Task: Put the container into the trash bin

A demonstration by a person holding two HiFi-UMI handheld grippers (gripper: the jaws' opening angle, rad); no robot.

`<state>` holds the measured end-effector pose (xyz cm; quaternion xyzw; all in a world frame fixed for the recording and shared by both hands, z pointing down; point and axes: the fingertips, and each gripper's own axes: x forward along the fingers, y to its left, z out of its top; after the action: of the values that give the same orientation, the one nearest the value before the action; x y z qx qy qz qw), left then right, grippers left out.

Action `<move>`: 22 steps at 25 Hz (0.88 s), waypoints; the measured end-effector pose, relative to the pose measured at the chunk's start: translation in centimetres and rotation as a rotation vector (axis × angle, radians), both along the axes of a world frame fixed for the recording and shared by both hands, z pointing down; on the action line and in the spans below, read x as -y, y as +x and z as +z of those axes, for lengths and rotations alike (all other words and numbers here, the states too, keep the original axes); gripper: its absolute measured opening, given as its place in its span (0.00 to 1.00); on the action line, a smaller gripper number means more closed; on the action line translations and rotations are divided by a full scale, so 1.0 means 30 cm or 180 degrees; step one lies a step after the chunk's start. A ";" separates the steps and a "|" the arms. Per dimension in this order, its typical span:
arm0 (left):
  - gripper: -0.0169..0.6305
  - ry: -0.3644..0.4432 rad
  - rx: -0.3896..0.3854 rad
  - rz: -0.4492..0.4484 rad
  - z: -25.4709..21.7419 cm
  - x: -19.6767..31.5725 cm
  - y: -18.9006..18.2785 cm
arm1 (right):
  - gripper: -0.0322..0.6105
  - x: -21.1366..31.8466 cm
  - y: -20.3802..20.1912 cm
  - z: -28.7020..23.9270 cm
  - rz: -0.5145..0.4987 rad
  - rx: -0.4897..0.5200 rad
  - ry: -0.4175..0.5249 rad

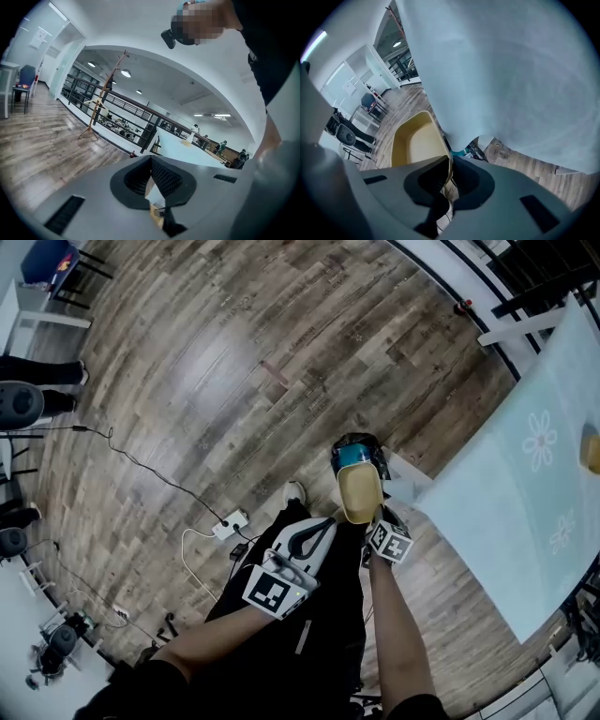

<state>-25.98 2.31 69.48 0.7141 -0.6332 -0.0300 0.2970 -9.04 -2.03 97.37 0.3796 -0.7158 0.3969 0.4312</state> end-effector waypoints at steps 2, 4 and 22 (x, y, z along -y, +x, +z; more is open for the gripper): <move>0.05 -0.0002 -0.0024 -0.0009 0.022 -0.007 -0.007 | 0.12 0.008 -0.001 0.050 0.0118 0.0034 -0.0053; 0.05 -0.0032 -0.0102 -0.0048 0.046 -0.023 -0.013 | 0.12 0.011 0.001 0.092 0.0209 0.0051 -0.0104; 0.05 -0.0049 -0.0135 -0.0167 0.102 -0.069 -0.070 | 0.19 -0.005 0.046 0.206 0.0251 -0.0165 -0.0135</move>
<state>-28.08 4.40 72.55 0.6942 -0.6454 -0.0480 0.3149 -7.66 -1.86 103.56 0.4085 -0.6803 0.4188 0.4416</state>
